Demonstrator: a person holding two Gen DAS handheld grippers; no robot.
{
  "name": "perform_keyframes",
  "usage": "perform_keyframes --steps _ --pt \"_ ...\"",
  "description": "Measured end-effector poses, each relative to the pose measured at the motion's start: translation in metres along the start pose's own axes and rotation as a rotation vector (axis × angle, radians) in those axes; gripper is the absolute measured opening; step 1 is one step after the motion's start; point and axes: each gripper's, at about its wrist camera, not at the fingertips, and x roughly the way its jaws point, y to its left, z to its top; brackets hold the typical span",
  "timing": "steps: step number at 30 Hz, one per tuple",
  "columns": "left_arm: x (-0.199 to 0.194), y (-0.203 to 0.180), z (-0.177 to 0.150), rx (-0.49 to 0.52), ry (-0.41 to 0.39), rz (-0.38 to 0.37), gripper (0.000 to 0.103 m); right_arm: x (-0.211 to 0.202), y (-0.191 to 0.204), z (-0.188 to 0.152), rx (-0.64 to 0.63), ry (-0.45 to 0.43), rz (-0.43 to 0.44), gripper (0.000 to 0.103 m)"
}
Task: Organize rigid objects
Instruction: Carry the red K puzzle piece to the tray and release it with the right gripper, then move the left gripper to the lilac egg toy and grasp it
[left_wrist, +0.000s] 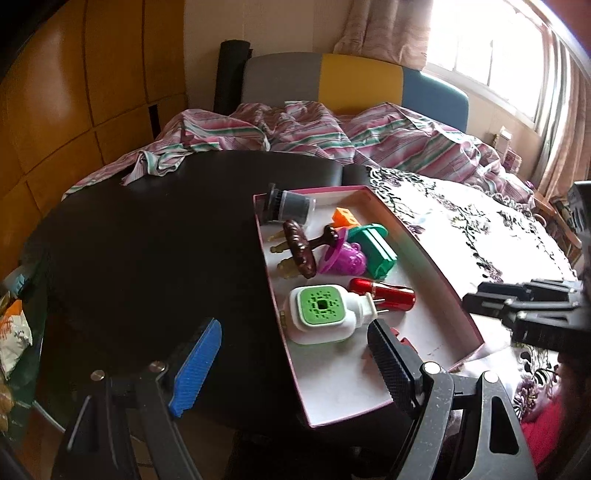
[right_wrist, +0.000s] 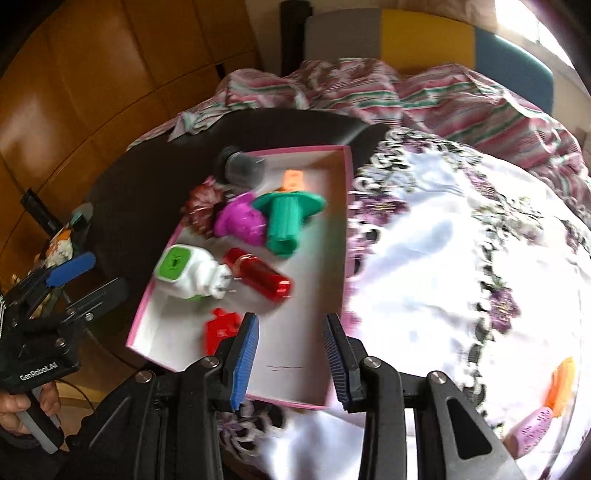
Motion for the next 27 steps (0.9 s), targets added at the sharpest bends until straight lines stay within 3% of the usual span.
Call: perform_keyframes --steps 10,23,25,27 --pt "0.000 -0.029 0.006 0.074 -0.003 -0.047 0.082 -0.031 -0.082 -0.011 0.162 -0.032 -0.120 0.036" --pt "0.006 -0.104 0.019 0.234 -0.006 -0.165 0.082 -0.094 -0.214 -0.042 0.543 -0.169 -0.237 0.036" --pt "0.008 -0.115 0.020 0.257 -0.004 -0.179 0.082 -0.099 -0.227 -0.050 0.596 -0.196 -0.244 0.036" --pt "0.011 -0.129 0.021 0.279 0.001 -0.202 0.082 -0.103 -0.247 -0.064 0.704 -0.236 -0.188 0.036"
